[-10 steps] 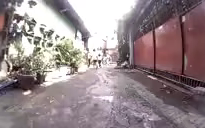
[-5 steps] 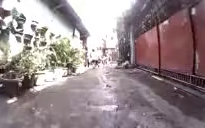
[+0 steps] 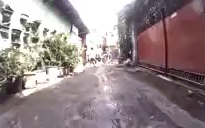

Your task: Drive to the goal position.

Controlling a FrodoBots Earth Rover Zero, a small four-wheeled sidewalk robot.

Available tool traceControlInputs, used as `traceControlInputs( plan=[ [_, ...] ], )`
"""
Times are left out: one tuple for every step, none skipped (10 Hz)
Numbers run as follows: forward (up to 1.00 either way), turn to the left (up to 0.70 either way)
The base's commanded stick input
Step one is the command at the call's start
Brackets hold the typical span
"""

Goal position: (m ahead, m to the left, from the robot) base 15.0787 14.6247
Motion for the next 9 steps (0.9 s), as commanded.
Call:
traceControlInputs(
  plan=[
    [0.7,0.0],
    [0.7,0.0],
    [0.7,0.0],
    [0.7,0.0],
    [0.7,0.0],
    [0.7,0.0],
    [0.7,0.0],
    [0.7,0.0],
    [0.7,0.0]
  ],
)
